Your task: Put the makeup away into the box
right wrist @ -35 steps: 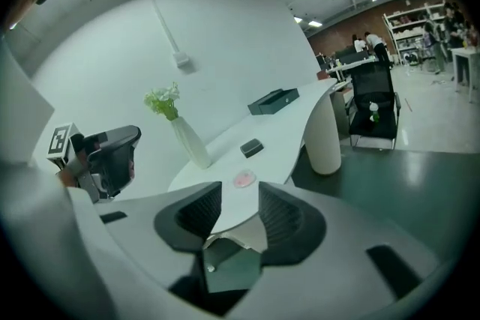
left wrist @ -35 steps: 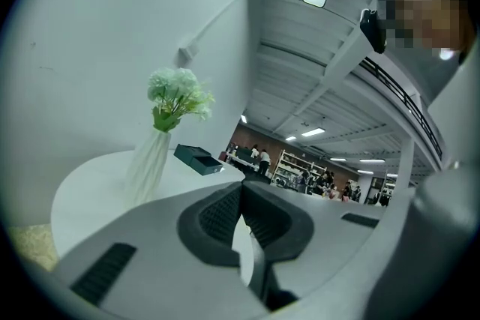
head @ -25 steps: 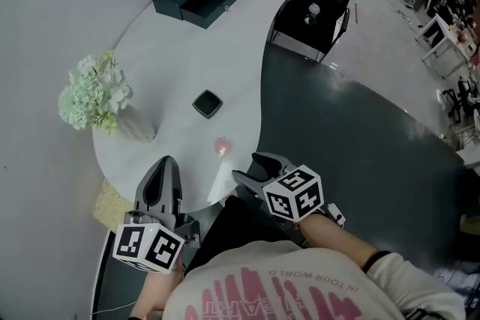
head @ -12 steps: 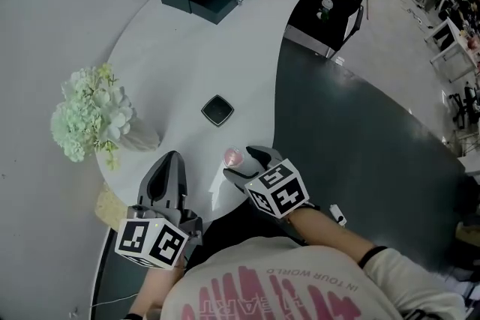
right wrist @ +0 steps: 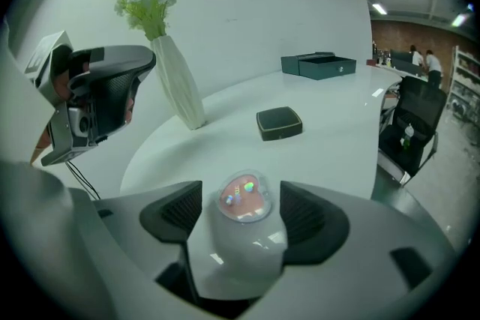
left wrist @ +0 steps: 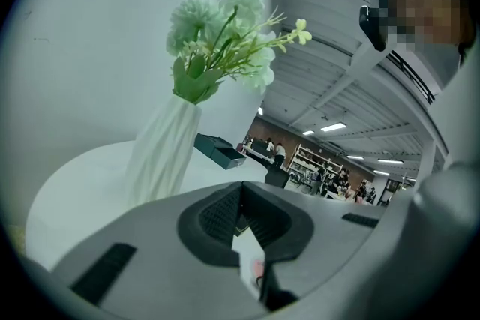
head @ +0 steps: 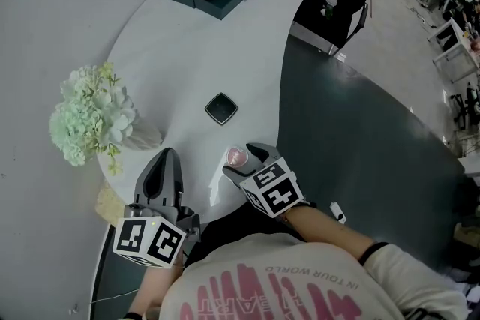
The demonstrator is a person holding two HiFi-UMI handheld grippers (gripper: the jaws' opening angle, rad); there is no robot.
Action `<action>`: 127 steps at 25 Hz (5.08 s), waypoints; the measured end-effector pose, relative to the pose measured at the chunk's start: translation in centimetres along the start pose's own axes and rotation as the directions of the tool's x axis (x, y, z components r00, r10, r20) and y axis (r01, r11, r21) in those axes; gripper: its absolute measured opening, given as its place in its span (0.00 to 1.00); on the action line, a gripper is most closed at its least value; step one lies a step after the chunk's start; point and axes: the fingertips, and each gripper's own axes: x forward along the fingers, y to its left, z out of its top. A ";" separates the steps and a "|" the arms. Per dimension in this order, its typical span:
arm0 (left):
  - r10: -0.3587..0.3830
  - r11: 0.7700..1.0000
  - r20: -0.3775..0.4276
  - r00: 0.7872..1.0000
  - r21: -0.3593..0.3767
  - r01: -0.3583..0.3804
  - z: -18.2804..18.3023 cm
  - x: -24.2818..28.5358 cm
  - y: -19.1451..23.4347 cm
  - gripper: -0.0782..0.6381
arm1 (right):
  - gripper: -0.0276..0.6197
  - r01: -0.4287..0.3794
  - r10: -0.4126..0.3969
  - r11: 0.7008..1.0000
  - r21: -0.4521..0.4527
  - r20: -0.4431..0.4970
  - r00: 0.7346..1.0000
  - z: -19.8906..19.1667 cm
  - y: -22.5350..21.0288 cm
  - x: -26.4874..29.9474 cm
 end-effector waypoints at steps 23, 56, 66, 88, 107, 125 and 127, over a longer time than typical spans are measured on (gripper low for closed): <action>0.007 1.000 0.057 0.998 0.009 -0.007 1.2 -3.8 -1.1 0.11 | 0.40 0.108 -0.106 0.993 0.040 -0.040 0.994 -2.0 -0.2 -1.5; -0.242 0.966 -0.056 0.969 0.077 0.246 -2.0 0.0 -12.8 0.11 | 0.40 0.339 -0.517 0.828 0.446 0.374 0.770 -3.9 -12.4 -27.9; -0.215 0.975 -0.049 0.975 0.053 0.218 0.2 11.5 -12.4 0.11 | 0.40 0.262 -0.406 0.887 0.379 0.376 0.833 4.6 -20.5 -21.6; 0.049 0.999 0.063 0.997 0.016 -0.051 5.7 18.6 -6.4 0.11 | 0.40 -0.038 -0.010 0.991 0.127 0.355 0.935 20.2 -25.1 -9.1; 0.519 0.854 0.270 0.811 -0.204 -0.479 9.4 18.7 -1.8 0.11 | 0.40 -0.290 0.360 0.910 -0.296 0.221 0.906 37.7 -28.3 0.9; 0.699 0.712 0.215 0.682 -0.296 -0.637 5.6 18.2 -2.5 0.11 | 0.41 -0.411 0.390 0.668 -0.620 -0.178 0.903 39.5 -31.8 10.9; 0.708 0.701 0.203 0.676 -0.318 -0.638 5.2 17.8 -2.5 0.11 | 0.41 -0.426 0.373 0.639 -0.641 -0.227 0.900 39.4 -31.8 12.0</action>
